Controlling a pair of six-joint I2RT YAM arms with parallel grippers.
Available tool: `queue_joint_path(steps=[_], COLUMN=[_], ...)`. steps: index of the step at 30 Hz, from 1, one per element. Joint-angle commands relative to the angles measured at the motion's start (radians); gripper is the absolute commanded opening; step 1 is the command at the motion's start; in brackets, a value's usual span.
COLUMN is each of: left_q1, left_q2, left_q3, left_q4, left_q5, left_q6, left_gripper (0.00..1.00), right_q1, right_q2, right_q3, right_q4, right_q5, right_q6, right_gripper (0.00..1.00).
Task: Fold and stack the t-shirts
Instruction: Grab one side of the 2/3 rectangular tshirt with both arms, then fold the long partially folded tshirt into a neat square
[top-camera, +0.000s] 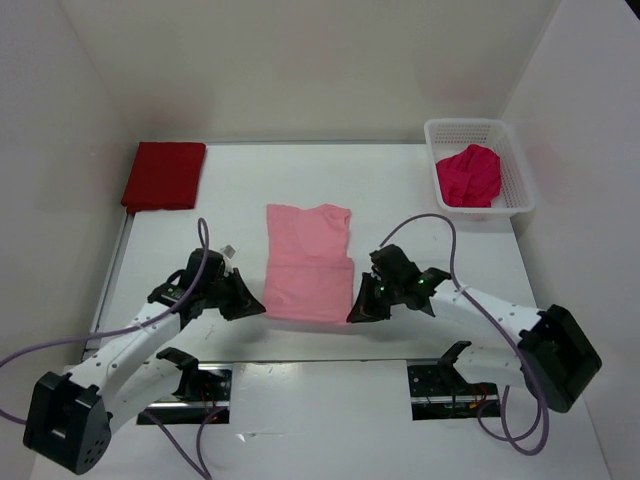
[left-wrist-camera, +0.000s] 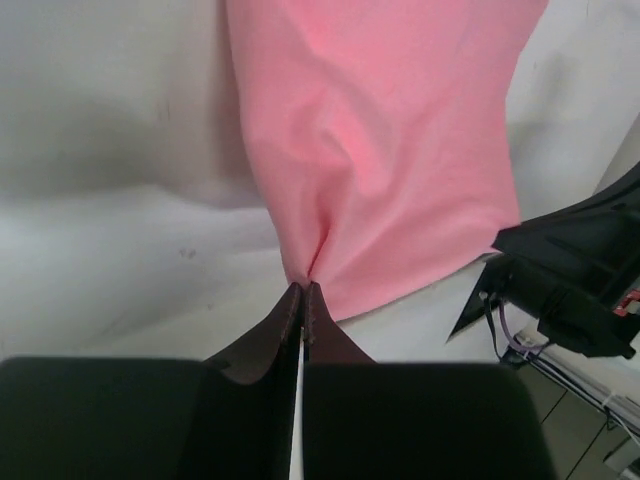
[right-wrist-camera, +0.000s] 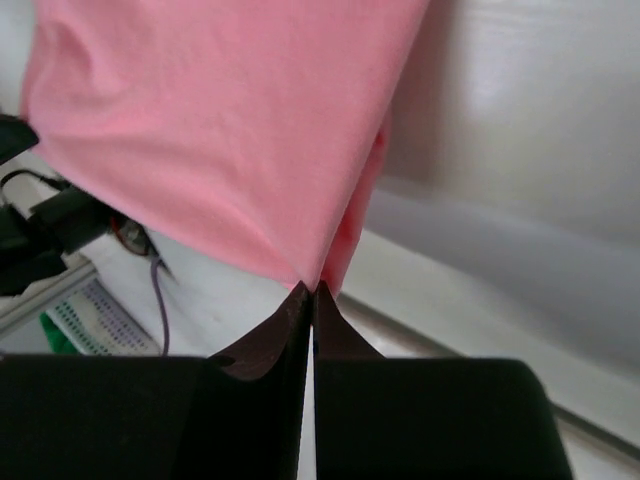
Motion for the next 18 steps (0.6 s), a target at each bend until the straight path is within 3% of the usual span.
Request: queue_joint_path(steps=[1, 3, 6, 11, 18], left_q1=[-0.001, -0.001, 0.081, 0.193, 0.204], left_q2=[-0.059, -0.031, 0.149, 0.39, 0.811], left_q3=[0.061, 0.158, 0.3, 0.48, 0.813], left_q4=[-0.15, -0.165, -0.122, 0.033, 0.079], left_q5=[0.038, 0.015, 0.027, 0.027, -0.037], left_q6=[-0.019, 0.001, 0.064, 0.137, 0.188], left_gripper=[0.0, 0.0, 0.0, 0.0, 0.0], right_q1=[0.005, -0.069, -0.201, -0.311, -0.388], right_q2=[-0.109, -0.09, -0.008, 0.327, 0.703], right_q3=[0.057, 0.145, 0.297, 0.547, 0.931], right_q4=[-0.118, -0.179, -0.218, -0.177, -0.154], right_q5=[-0.058, -0.082, -0.106, -0.119, -0.109], right_q6=[-0.005, -0.055, -0.201, -0.361, -0.405], right_gripper=[0.04, 0.04, 0.04, 0.04, 0.03])
